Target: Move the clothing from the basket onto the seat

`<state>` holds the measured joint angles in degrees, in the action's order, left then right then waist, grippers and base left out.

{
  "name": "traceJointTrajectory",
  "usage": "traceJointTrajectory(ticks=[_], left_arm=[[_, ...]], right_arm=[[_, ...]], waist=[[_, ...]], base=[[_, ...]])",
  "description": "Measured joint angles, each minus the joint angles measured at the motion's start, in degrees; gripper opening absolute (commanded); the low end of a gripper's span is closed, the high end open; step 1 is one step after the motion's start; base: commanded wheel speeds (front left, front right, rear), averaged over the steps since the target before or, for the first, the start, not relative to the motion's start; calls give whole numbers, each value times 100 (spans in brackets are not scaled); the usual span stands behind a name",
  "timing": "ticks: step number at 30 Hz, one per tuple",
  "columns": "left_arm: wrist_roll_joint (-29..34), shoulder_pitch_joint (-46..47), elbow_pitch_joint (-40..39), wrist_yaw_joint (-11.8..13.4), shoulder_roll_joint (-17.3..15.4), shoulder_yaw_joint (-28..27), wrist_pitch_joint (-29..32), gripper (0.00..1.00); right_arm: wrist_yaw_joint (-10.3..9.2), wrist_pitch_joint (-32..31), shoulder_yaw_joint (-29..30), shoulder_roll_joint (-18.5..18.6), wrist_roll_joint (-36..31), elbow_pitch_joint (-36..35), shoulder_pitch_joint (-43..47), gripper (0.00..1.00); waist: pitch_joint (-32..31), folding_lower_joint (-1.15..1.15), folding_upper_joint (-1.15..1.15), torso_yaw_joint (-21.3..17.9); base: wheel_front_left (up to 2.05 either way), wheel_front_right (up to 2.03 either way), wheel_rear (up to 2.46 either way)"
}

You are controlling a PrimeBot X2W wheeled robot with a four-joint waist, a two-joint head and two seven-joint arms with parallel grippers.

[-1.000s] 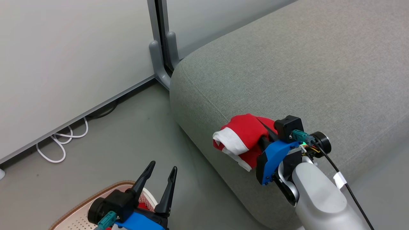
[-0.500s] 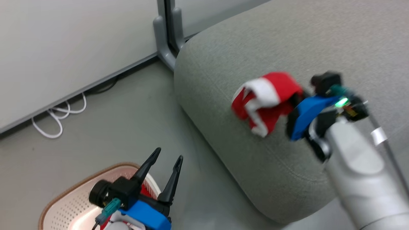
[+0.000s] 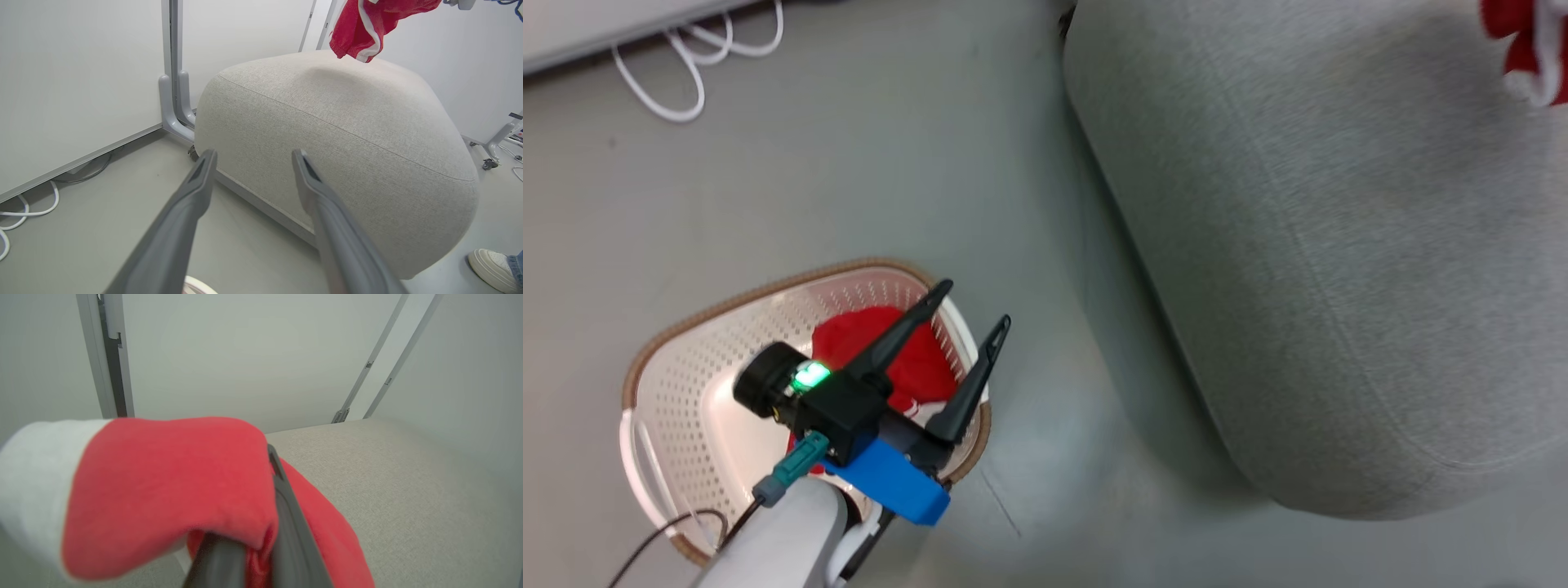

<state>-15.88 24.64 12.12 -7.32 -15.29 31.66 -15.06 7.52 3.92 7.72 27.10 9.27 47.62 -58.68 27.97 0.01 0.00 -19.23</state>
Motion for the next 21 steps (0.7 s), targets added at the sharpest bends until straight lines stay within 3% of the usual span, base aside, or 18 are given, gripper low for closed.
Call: traceJointTrajectory(ticks=[6, 17, 18, 19, 20, 21], left_arm=[[83, 360, -186, 0, -258, 176, 0, 100], [27, 440, -339, 1, -454, 148, 0, 100], [19, 424, -334, 0, -454, 146, 0, 100], [11, 412, -325, 1, -452, 144, 0, 100], [-4, 403, -322, 1, -436, 142, 0, 100], [-14, 399, -316, 1, -413, 138, 0, 100]], right_arm=[[0, 495, 723, 26, -393, 294, 16, 0], [0, 881, 983, -248, -725, 995, 146, 0], [0, 907, 978, -252, -760, 1040, 145, 7], [0, 922, 949, -252, -831, 1065, 143, 38], [0, 925, 906, -246, -911, 1092, 141, 92], [0, 926, 868, -242, -978, 1126, 142, 100]], waist=[[658, 1, 0, 286], [979, 0, 0, 448], [957, 0, 0, 448], [933, 0, 0, 449], [907, 0, 0, 455], [877, 0, 0, 463]], base=[[0, 0, 0], [0, 0, 0], [0, 0, 0], [0, 0, 0], [0, 0, 0], [0, 0, 0]])
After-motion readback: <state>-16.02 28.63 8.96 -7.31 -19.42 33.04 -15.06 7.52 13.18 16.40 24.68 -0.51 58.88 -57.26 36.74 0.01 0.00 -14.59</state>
